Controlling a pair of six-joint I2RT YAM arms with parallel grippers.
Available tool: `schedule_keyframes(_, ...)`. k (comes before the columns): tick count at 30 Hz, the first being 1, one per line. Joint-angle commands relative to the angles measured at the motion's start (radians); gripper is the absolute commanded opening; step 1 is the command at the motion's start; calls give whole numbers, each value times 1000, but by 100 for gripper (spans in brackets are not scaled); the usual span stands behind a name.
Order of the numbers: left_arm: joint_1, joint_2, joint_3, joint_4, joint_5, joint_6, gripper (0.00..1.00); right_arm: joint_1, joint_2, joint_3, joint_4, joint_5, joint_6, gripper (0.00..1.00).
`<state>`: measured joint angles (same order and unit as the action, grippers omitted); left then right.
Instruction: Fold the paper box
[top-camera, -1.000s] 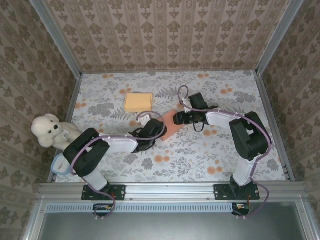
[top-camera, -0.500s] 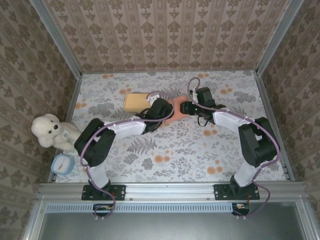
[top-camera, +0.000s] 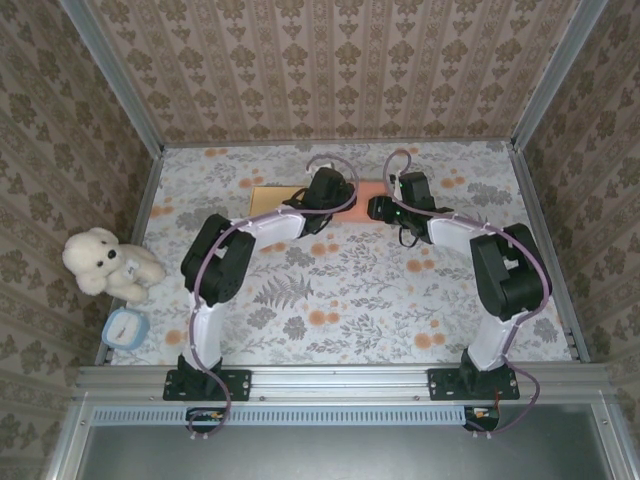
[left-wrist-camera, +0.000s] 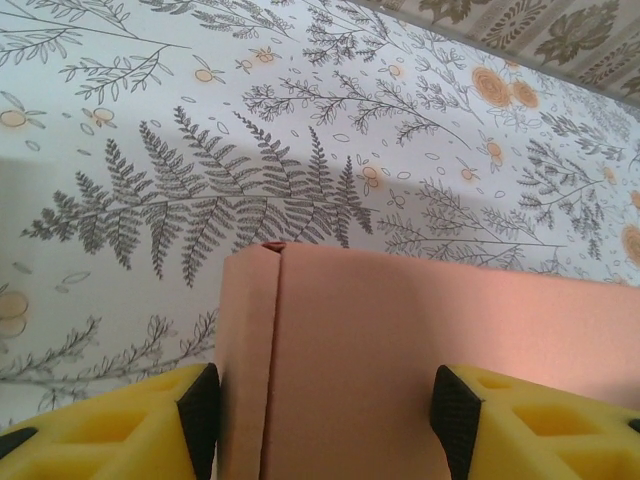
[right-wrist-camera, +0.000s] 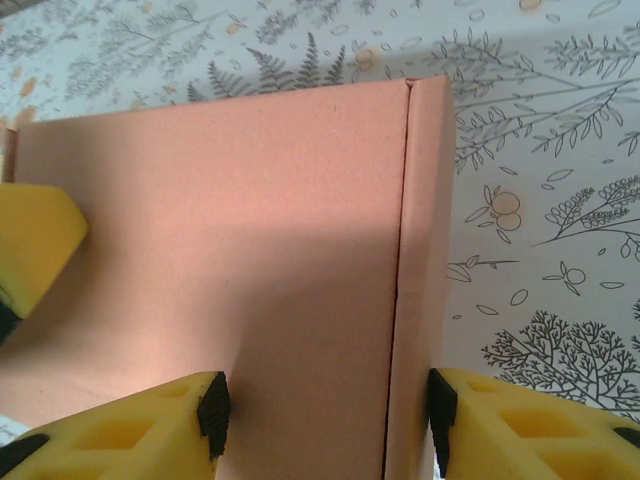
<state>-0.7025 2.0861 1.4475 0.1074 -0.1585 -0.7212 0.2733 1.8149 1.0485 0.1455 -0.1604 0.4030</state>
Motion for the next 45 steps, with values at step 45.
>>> schedule_keyframes(45, 44, -79, -45, -19, -19, 78, 66, -52, -83, -98, 150, -1, -2, 63)
